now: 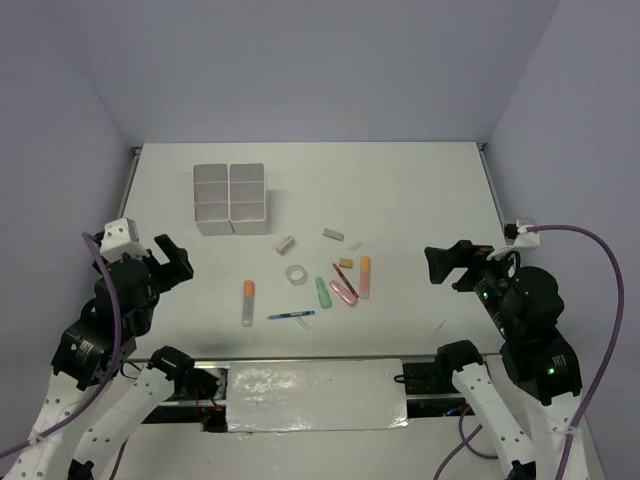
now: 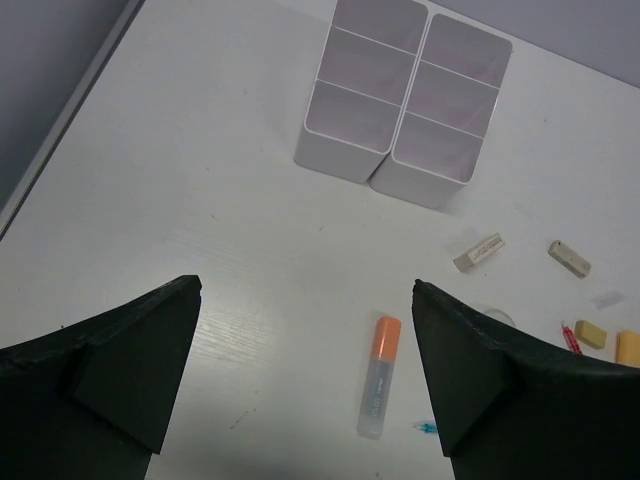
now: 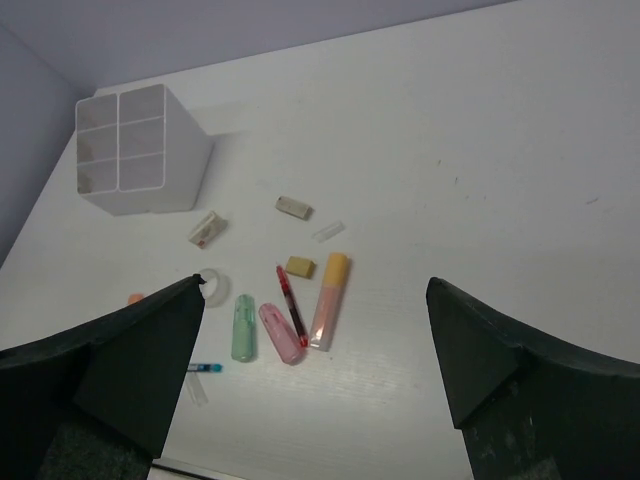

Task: Sort the stationery into containers
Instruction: Pick up the pen cap from the center of the board.

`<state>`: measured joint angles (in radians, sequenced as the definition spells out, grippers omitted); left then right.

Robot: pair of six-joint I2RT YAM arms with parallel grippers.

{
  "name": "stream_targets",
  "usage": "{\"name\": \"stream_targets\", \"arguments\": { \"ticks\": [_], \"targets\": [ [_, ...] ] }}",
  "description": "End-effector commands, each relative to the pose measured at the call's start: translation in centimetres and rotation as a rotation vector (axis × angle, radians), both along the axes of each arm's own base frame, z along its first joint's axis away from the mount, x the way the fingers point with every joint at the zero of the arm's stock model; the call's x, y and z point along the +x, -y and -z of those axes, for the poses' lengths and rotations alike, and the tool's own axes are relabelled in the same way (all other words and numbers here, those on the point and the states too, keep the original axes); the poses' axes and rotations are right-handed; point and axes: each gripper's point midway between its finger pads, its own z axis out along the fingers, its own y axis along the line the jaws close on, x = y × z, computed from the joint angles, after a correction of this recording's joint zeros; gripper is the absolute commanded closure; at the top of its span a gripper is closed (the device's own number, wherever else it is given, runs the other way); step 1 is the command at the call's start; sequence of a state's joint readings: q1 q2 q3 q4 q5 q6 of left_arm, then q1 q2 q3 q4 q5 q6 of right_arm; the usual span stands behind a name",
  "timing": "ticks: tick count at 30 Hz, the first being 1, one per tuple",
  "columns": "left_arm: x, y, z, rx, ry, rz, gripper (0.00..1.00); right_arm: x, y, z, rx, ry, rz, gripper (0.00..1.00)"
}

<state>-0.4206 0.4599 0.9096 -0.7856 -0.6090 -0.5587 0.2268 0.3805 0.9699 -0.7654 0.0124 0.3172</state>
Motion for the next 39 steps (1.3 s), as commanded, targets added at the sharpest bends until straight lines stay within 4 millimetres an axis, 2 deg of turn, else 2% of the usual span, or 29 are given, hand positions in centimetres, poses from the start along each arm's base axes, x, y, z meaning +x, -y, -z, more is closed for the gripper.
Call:
{"name": "stream_targets", "arguments": {
  "ticks": [1,6,11,12,13,14,16,17,18,20,21,22,24,26,27,28,29,30,31,32,33,35,39],
  "targets": [
    [0.0,-0.4,-0.9,-0.025,0.035,-0.033,0.01,0.0,0.5,-0.9,0.007,0.019,0.03,0.0],
    [-0.4,-0.6,-1.3,-0.045,0.051,-0.04,0.01,0.2,0.2,-0.8,0.011,0.004,0.019,0.0],
    [-1.7,-1.9,-2.6,-0.093,0.104,-0.108,0.01,-0.4,-0.4,-2.2,0.07,0.073,-0.007,0.0],
    [-2.3,-2.2,-1.7,-0.12,0.058,-0.141,0.01,-0.5,-0.3,-2.3,0.068,0.071,-0.007,0.0],
    [-2.7,-2.3,-2.4,-0.155,0.052,-0.162,0.01,-0.3,-0.4,-2.1,0.063,0.05,-0.007,0.0],
    [-2.5,-2.0,-1.7,-0.159,-0.008,-0.181,0.01,-0.4,-0.4,-2.0,0.048,0.033,-0.01,0.0],
    [-2.6,-0.7,-0.3,-0.229,-0.104,-0.179,0.03,0.2,-0.4,-1.2,0.029,-0.011,-0.009,0.0],
    [-1.9,0.4,0.9,-0.238,-0.165,-0.163,0.05,0.3,-0.5,-0.8,0.024,-0.024,-0.009,0.0],
    [-1.6,2.4,1.7,-0.31,-0.21,-0.107,0.09,0.5,-0.5,-0.7,0.022,-0.021,-0.011,0.0],
    [-0.8,5.2,3.7,-0.425,-0.272,-0.06,0.12,0.7,-1.0,-0.4,0.023,-0.029,-0.035,0.0],
    [-1.1,7.2,5.3,-0.487,-0.337,0.001,0.15,0.8,-1.0,-0.3,0.022,-0.034,-0.037,0.0],
    [-0.8,8.4,5.2,-0.539,-0.323,0.034,0.14,0.9,-1.0,0.0,0.019,-0.041,-0.034,0.0],
    [-0.9,9.0,6.6,-0.607,-0.34,-0.015,0.14,1.1,-0.9,0.1,0.013,-0.041,-0.027,0.0],
    [-1.0,10.7,7.2,-0.646,-0.366,-0.012,0.13,1.3,-1.0,0.4,0.007,-0.048,-0.031,0.0],
    [-0.8,11.2,7.5,-0.634,-0.37,-0.016,0.14,1.6,-1.1,0.6,0.006,-0.058,-0.035,0.0],
    [-1.4,13.8,8.5,-0.622,-0.432,0.014,0.14,1.6,-1.2,0.7,0.003,-0.061,-0.041,0.0],
    [-1.7,14.8,8.9,-0.593,-0.449,0.005,0.13,1.7,-1.3,0.7,0.004,-0.063,-0.045,0.0],
    [-1.1,15.6,7.4,-0.557,-0.384,-0.014,0.12,1.8,-1.3,0.7,0.003,-0.064,-0.044,0.0],
    [-3.4,17.2,9.5,-0.429,-0.472,-0.033,0.09,1.8,-1.2,0.5,0.004,-0.063,-0.037,0.0],
    [-3.5,18.6,7.4,-0.436,-0.459,-0.044,0.06,1.8,-0.8,0.3,-0.001,-0.058,-0.018,0.0],
    [-4.1,19.8,8.7,-0.328,-0.495,-0.062,0.05,1.7,-0.8,0.0,-0.006,-0.051,-0.021,0.0],
    [-4.5,19.9,8.8,-0.291,-0.512,-0.125,0.05,1.5,-0.3,0.1,-0.02,-0.059,0.005,0.0],
    [-4.5,22.0,11.3,-0.324,-0.534,-0.125,0.06,1.3,-0.3,0.3,-0.013,-0.049,0.004,0.0]
  ]
}}
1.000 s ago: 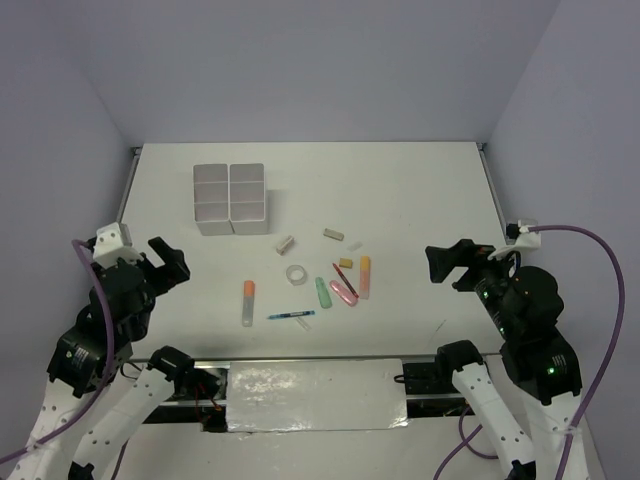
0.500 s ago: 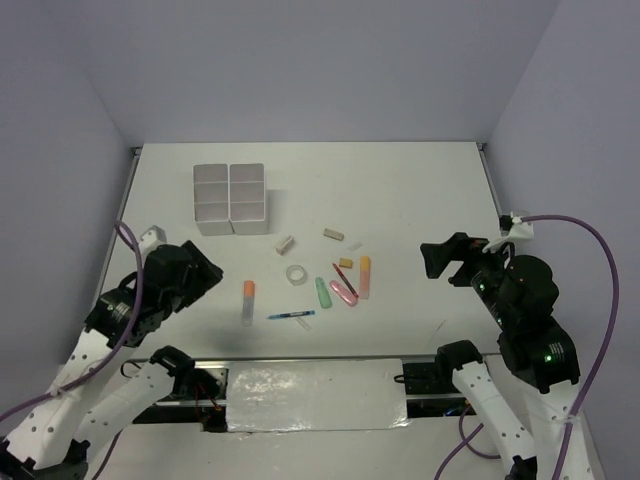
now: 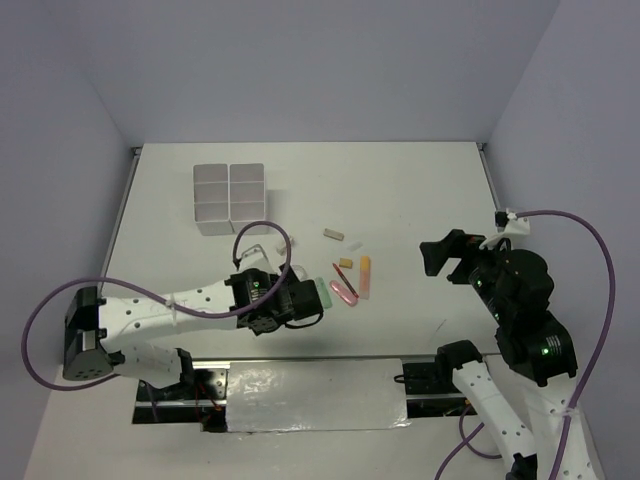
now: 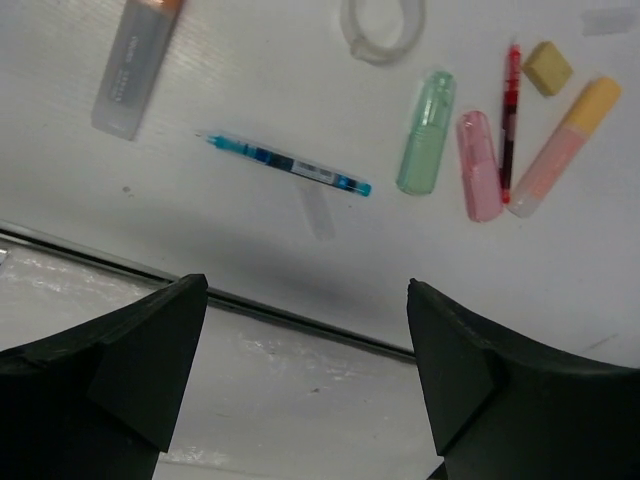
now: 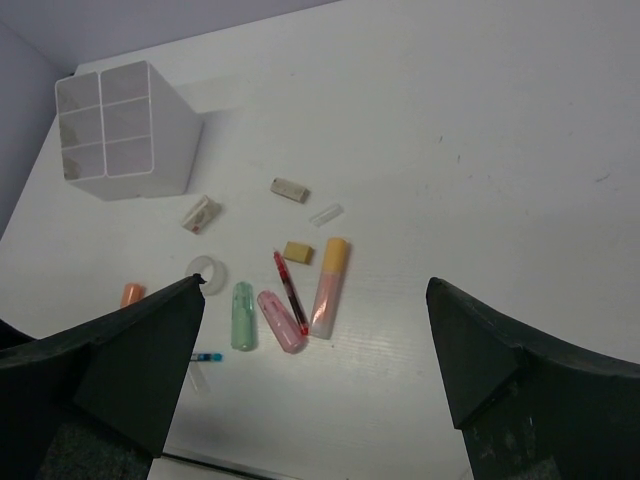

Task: Sort the stationery into containers
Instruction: Pick up the pen cap from the center of the board.

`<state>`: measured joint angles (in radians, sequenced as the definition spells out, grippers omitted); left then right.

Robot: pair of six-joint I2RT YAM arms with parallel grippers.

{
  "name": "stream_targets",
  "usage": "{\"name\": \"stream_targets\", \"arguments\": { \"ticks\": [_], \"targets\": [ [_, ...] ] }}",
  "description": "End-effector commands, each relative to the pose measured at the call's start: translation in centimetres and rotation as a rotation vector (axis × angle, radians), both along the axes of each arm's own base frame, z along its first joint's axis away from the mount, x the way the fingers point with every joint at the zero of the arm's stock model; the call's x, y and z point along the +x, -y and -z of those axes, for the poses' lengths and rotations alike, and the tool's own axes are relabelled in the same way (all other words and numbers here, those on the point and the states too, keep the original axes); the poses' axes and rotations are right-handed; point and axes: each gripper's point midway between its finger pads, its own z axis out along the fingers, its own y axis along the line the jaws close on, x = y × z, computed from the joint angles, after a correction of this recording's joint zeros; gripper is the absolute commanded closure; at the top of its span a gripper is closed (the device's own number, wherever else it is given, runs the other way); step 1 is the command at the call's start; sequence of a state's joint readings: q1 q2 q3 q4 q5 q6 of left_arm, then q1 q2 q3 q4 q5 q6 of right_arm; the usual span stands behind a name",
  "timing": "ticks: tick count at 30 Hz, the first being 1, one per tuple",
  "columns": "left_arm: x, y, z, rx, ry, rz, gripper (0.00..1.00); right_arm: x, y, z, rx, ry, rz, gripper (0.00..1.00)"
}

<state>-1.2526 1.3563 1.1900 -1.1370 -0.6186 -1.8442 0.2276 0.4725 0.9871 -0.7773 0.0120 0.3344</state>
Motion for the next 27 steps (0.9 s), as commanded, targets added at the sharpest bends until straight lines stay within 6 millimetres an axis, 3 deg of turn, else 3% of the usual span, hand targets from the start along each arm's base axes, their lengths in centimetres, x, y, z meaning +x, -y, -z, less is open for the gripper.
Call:
{"name": "stream_targets", "arguments": {
  "ticks": [1,7,12,19,27],
  "targets": [
    [0.2,-1.4,0.6,0.011,0.016,-0.113,0.07,-0.1,0.2,-0.9,-0.009,0.041,0.001,0.0],
    [0.2,0.1,3.5,0.148,-0.058,-0.141,0.07,-0.4,0.0,-1.3,0.005,0.067,-0.009,0.01],
    [0.2,2.7,6.1,0.175,-0.106,-0.106,0.09,-0.9,0.2,-1.8,0.0,0.093,-0.009,0.01],
    [1.2,3.6,8.1,0.173,-0.126,-0.076,0.16,-1.1,-0.6,-1.6,0.0,0.094,-0.059,0.01],
    [0.9,3.0,10.6,0.189,-0.181,-0.092,0.23,-1.4,-0.5,-1.9,0.002,0.114,-0.057,0.01]
  ]
}}
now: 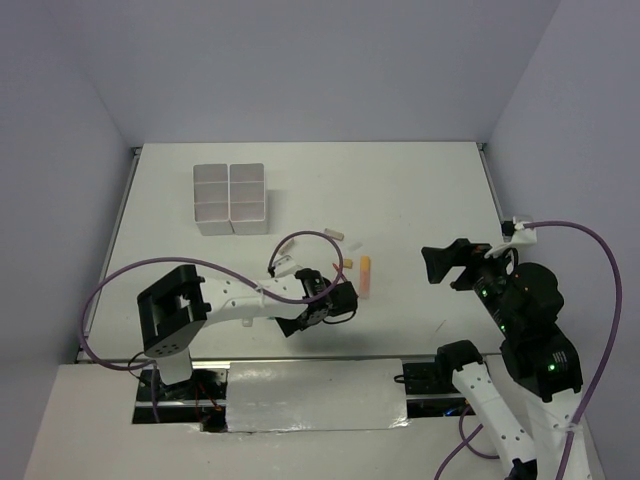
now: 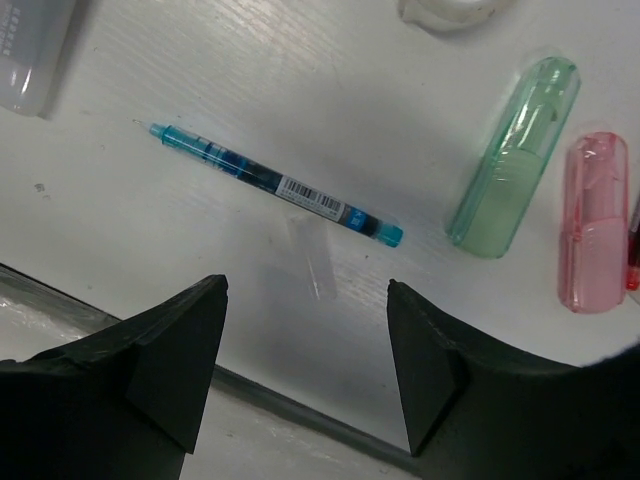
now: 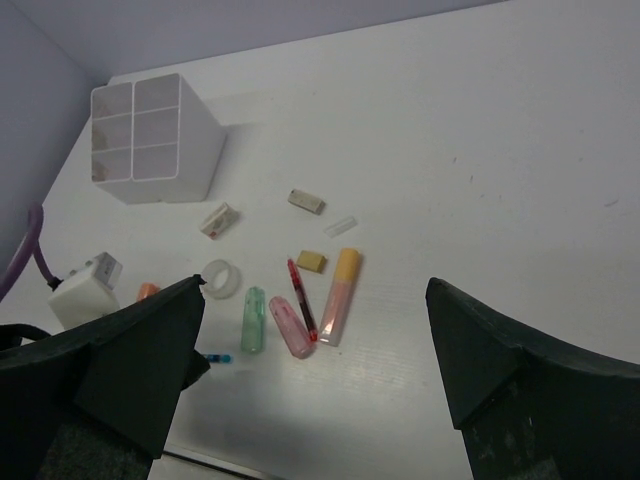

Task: Sort the stationery into containers
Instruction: Pick up the pen cap from the center of the board.

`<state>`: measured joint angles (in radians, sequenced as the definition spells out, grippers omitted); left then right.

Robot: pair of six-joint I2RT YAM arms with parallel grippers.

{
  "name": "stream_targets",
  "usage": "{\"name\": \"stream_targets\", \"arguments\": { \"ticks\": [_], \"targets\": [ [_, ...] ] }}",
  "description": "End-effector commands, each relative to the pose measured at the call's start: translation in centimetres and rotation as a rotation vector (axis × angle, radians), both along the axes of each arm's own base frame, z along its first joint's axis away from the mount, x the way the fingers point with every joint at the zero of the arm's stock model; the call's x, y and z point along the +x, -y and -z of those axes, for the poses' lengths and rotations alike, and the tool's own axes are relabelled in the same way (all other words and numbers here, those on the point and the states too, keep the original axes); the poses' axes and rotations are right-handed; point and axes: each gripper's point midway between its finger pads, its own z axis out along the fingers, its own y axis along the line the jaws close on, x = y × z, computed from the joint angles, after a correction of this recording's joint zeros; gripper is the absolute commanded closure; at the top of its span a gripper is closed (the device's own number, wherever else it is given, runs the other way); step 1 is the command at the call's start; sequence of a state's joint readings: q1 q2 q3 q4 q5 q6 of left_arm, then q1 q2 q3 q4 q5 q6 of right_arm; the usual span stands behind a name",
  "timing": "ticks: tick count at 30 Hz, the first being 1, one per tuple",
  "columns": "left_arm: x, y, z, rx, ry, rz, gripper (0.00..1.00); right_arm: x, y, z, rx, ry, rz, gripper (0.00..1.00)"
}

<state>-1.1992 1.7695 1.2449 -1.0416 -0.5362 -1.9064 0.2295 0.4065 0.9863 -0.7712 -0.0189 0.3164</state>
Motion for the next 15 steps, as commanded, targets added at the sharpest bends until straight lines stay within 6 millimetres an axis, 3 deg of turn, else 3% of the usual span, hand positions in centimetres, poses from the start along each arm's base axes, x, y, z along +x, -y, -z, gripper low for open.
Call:
{"name": "stream_targets", "arguments": {
  "ticks": [1,15],
  "targets": [
    [-0.6,-0.6,1.1,0.005,-0.031,0.005,0.23,-0.1,-0.3,-0.7,-0.003,0.045,-0.023,0.01],
    [-0.6,-0.6,4.3,-0.03,-0.093,0.008,0.28,-0.1,-0.9,-0.2,-0.006,0.041,-0.059,0.04]
  ]
}}
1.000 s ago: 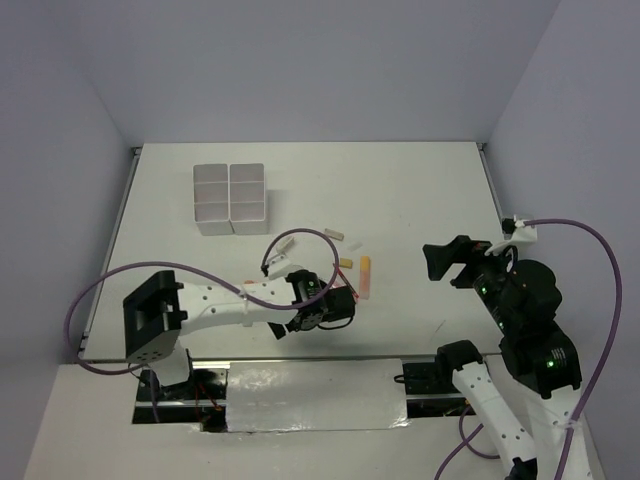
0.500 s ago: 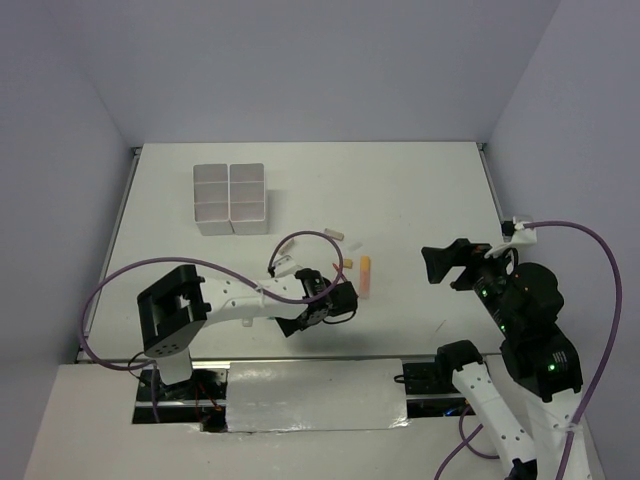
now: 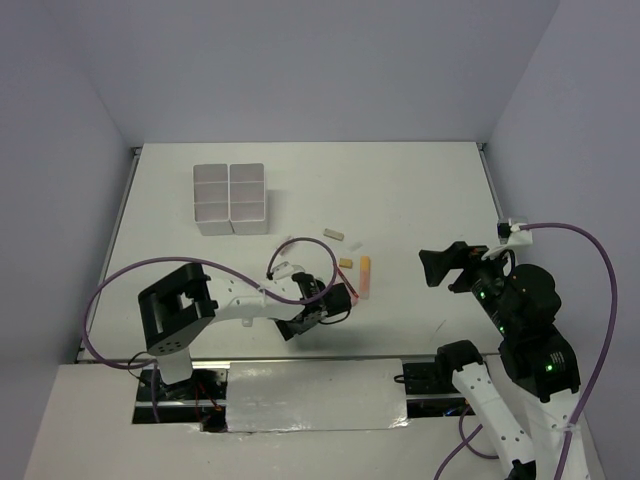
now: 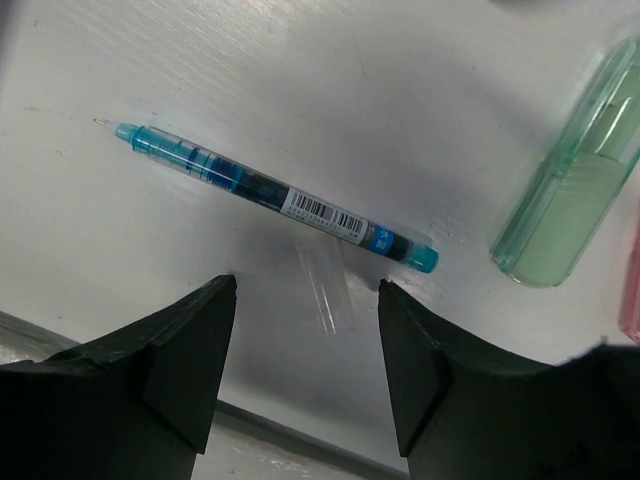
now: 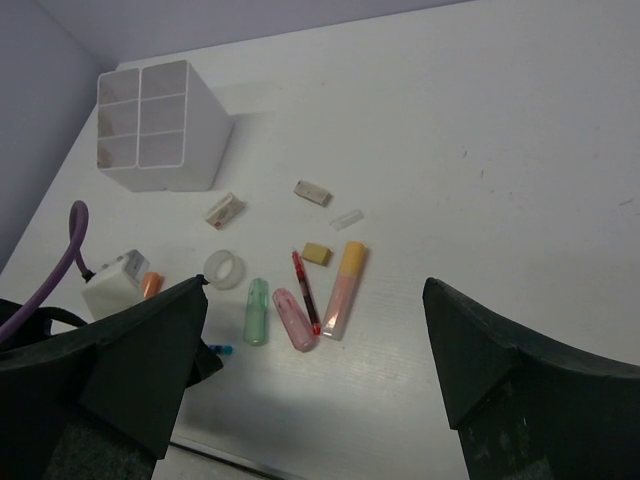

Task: Sort the stationery into containers
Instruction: Pick up the pen cap from the center of the board.

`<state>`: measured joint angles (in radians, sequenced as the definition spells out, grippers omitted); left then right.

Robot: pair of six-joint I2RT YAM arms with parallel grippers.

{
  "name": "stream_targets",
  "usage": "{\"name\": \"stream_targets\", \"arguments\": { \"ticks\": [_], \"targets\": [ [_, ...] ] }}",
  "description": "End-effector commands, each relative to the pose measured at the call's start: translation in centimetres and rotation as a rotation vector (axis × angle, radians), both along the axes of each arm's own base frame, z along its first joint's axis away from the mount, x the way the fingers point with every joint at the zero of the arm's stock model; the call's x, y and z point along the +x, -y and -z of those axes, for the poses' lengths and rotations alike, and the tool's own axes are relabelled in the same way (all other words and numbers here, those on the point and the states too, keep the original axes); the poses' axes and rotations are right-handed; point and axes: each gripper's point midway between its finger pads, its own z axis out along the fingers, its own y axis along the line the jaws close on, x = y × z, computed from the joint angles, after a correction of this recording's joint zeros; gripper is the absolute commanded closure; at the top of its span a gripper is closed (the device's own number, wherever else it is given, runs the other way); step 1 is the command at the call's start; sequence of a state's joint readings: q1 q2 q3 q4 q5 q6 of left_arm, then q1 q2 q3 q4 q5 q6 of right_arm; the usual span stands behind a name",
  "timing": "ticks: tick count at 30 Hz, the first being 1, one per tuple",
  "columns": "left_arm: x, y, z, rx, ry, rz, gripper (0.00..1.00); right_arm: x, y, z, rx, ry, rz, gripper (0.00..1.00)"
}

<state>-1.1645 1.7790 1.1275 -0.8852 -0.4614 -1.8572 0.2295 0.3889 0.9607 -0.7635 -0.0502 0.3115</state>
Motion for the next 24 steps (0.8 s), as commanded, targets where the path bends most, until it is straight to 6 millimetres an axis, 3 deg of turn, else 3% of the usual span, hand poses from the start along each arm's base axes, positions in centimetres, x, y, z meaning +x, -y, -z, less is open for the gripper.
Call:
{"name": "stream_targets", "arguments": {
  "ticks": [1,4,11,15,22,24],
  "targets": [
    [-0.1,-0.3,0.9,-0.003,-0.026,0.0,0.29,0.1,-0.4,-0.9,-0.007,0.044,-0.026,0.05],
    [-0.4,-0.3,1.4,-0.016,-0.037,0.001,0.37,0.1,-0.3,-0.9,-0.007,0.044,-0.024,0.05],
    [-1.5,-1.0,2.7,0.008,-0.093,0.008,0.4,0.1,-0.3,-0.9,-0.009,0.048,-0.026,0.05],
    [-2.2,-1.2,3.6,-0.009,-0.12,0.019,0.61,-0.1,-0.2,-1.2,-0.007,0.061,-0.022,0.05],
    [-2.8,-1.7,3.6,-0.031,-0.125,0.024,0.83,0.0,-0.7,-1.2,0.002,0.056,-0.043,0.06],
    [-2.8,-1.5,3.1,-0.049,-0.117,0.036,0.99,0.1,-0.9,-1.0,0.007,0.053,-0.056,0.06]
  ]
}}
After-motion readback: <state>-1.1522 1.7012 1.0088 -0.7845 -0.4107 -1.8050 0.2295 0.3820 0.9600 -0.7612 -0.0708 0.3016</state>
